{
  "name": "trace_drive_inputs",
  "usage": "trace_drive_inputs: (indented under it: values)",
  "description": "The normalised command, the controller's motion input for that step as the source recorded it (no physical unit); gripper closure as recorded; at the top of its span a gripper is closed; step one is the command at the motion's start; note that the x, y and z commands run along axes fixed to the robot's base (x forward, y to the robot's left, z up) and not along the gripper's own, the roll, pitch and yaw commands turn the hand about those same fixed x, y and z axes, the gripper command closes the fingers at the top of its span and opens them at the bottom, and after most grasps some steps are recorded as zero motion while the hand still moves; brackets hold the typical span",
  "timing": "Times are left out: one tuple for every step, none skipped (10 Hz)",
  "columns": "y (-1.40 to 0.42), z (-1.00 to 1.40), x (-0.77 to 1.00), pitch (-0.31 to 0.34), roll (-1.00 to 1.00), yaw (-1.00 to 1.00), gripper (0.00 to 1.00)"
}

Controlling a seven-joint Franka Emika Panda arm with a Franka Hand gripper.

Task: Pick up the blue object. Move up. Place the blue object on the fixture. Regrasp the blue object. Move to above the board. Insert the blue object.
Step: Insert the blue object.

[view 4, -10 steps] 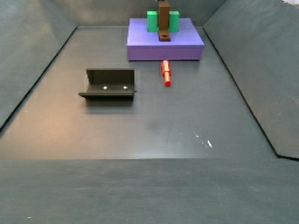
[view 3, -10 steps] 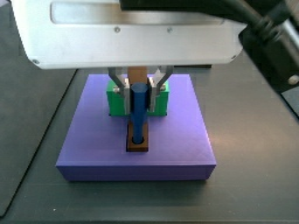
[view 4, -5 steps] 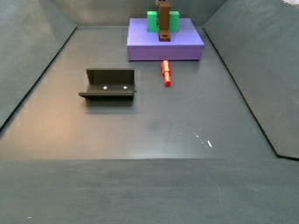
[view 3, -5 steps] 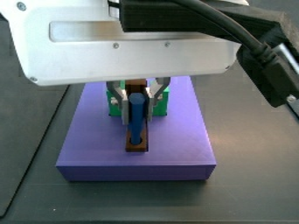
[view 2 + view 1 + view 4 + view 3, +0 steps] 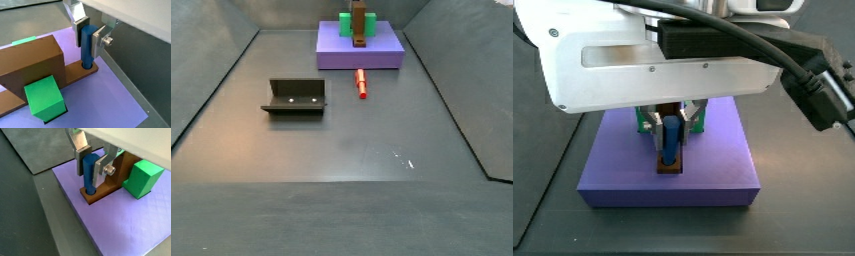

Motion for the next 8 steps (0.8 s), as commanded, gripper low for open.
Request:
trace_drive_inputs:
  values:
    - [0.00, -0.32, 0.11, 0.000, 0.03, 0.22, 1.00]
    - [0.00, -0.25, 0.24, 0.000, 0.05, 0.23, 1.00]
    - [0.00, -0.05, 0.35, 0.017, 0.01, 0.23, 1.00]
    - [0.00, 0.00, 0.40, 0.080, 0.02, 0.23, 1.00]
    - [0.00, -0.15, 0.13, 0.016, 0.06, 0.17, 1.00]
    - [-0.03, -0.44, 0.00, 0.000, 0.06, 0.09, 1.00]
    - [-0.01, -0.56, -0.16, -0.033, 0.06, 0.04, 1.00]
    - [0.00, -0.47, -0.16, -0.027, 0.02, 0.02, 1.00]
